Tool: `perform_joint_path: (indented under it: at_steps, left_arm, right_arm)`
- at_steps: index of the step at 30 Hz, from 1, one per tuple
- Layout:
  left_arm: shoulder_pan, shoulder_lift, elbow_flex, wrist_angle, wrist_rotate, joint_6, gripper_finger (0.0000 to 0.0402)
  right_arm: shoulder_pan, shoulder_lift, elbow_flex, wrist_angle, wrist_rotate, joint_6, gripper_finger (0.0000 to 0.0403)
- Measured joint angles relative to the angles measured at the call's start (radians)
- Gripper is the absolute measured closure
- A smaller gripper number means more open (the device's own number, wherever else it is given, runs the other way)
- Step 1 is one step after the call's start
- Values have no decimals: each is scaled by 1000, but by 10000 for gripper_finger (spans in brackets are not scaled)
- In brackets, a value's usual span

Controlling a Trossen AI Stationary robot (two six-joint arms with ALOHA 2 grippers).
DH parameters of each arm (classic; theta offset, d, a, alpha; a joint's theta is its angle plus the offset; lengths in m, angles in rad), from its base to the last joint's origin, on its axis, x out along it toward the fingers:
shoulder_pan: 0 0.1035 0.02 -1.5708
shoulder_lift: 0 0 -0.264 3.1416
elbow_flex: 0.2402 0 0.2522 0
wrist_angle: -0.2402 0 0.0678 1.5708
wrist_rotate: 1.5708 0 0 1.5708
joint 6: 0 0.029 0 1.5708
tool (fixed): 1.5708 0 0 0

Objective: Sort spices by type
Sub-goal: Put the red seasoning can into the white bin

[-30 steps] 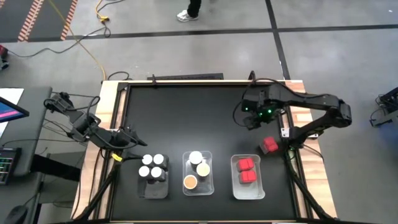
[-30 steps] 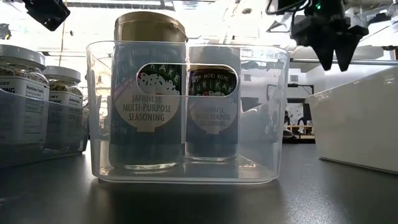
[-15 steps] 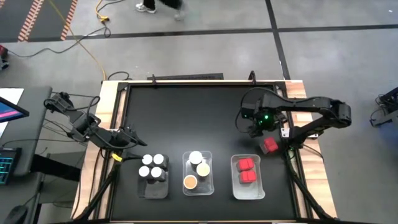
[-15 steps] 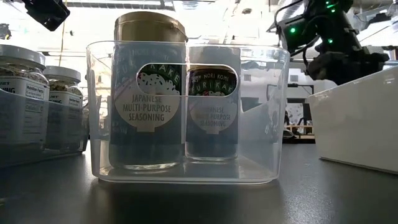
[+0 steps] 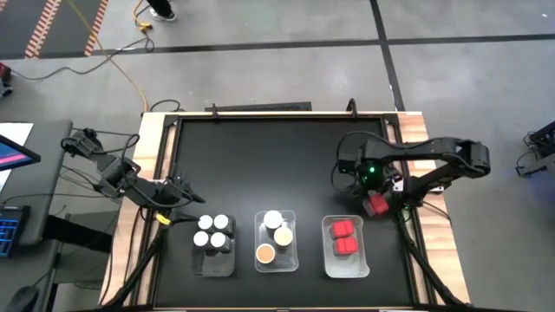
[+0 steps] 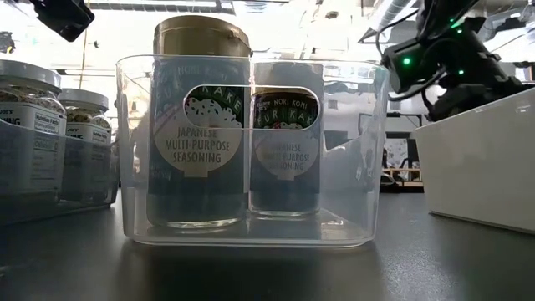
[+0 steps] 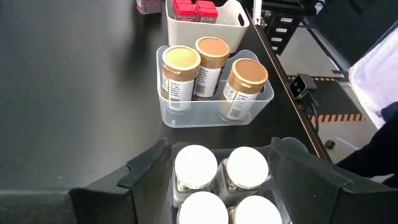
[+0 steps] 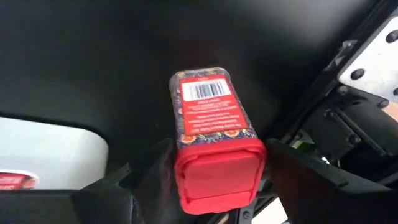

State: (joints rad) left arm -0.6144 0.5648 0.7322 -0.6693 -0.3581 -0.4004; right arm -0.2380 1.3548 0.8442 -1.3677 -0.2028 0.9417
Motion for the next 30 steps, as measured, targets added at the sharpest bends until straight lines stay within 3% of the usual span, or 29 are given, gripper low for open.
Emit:
perform_joint_path:
  at_steps: [30]
  left_arm:
    - [0,0,0,2,-24,-2,146]
  right_arm:
    - [73,8,-64,32,-178,-30,122]
